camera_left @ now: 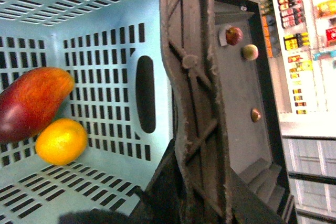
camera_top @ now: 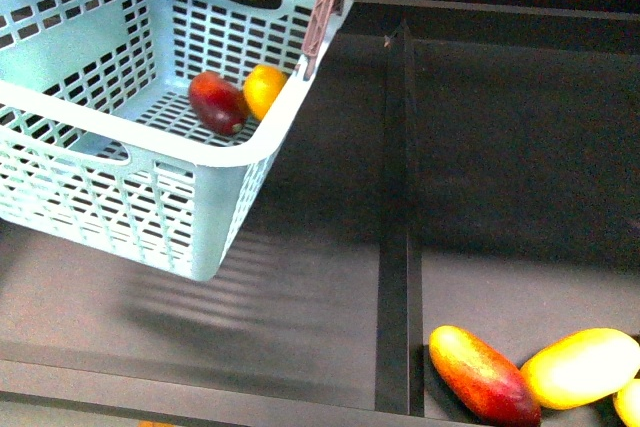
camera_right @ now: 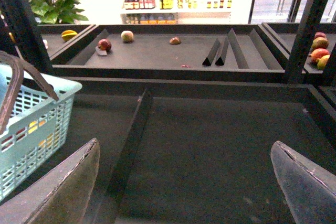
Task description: Pick lemon and mango into basket
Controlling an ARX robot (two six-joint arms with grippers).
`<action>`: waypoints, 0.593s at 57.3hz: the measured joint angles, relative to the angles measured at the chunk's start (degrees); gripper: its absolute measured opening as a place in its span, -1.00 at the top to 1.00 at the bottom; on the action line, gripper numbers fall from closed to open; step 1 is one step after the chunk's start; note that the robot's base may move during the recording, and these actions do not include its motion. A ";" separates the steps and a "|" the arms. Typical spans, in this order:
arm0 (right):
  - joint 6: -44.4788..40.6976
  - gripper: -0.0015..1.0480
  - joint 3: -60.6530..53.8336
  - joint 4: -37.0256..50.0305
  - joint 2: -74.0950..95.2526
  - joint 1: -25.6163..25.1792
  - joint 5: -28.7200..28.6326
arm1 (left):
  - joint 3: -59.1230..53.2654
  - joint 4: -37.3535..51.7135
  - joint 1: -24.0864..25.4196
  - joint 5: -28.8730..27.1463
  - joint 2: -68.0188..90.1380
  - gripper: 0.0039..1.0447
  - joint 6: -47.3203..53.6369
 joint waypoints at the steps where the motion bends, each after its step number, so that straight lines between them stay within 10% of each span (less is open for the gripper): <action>1: 0.02 -0.83 0.00 0.00 0.00 0.00 0.00 | 0.09 0.07 0.31 0.11 0.70 0.88 -0.44; 34: 0.02 -0.83 0.00 0.00 0.00 0.00 0.00 | -5.55 3.13 1.68 10.05 2.84 0.70 -3.02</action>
